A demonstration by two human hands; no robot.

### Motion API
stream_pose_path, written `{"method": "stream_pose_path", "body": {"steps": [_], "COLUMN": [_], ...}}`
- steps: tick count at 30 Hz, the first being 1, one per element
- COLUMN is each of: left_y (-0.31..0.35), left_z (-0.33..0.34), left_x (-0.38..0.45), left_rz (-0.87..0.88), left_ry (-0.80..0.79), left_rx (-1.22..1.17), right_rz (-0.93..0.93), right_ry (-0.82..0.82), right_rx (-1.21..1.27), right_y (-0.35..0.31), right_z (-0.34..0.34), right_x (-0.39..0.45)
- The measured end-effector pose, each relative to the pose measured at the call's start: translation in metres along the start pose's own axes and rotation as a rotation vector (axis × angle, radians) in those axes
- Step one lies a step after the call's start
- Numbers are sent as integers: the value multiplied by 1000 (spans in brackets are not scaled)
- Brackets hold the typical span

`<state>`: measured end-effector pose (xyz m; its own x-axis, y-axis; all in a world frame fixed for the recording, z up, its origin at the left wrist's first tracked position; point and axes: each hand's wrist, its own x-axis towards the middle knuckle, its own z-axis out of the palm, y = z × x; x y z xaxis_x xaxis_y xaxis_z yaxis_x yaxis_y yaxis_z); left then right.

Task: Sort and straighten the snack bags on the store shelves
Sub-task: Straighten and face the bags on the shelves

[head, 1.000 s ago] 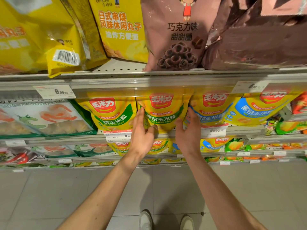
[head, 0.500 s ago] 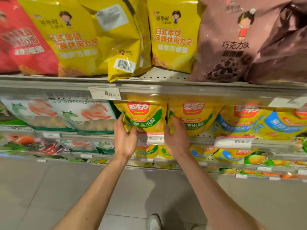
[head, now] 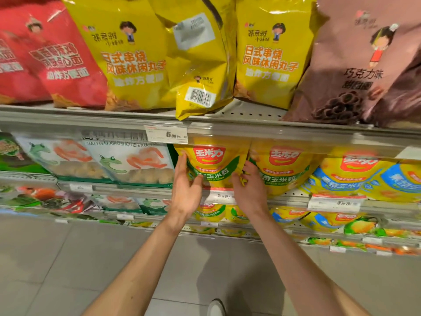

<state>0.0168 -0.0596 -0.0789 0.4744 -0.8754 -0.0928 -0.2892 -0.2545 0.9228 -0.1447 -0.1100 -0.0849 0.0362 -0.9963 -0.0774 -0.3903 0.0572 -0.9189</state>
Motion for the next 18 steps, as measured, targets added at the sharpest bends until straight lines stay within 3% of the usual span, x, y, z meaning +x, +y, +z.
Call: {"method": "stream_pose_path", "body": {"steps": [10, 18], "left_y": [11, 50], "left_z": [-24, -10], "left_x": [-51, -108], "left_rz": [-16, 30], "left_ry": [-121, -177], "left_rx": [153, 36], "right_rz": [-56, -21], "right_ry": [-177, -191], "right_rx": [-150, -128], "right_y": [6, 11], "right_z": [-41, -107], "right_x": [-42, -85]}}
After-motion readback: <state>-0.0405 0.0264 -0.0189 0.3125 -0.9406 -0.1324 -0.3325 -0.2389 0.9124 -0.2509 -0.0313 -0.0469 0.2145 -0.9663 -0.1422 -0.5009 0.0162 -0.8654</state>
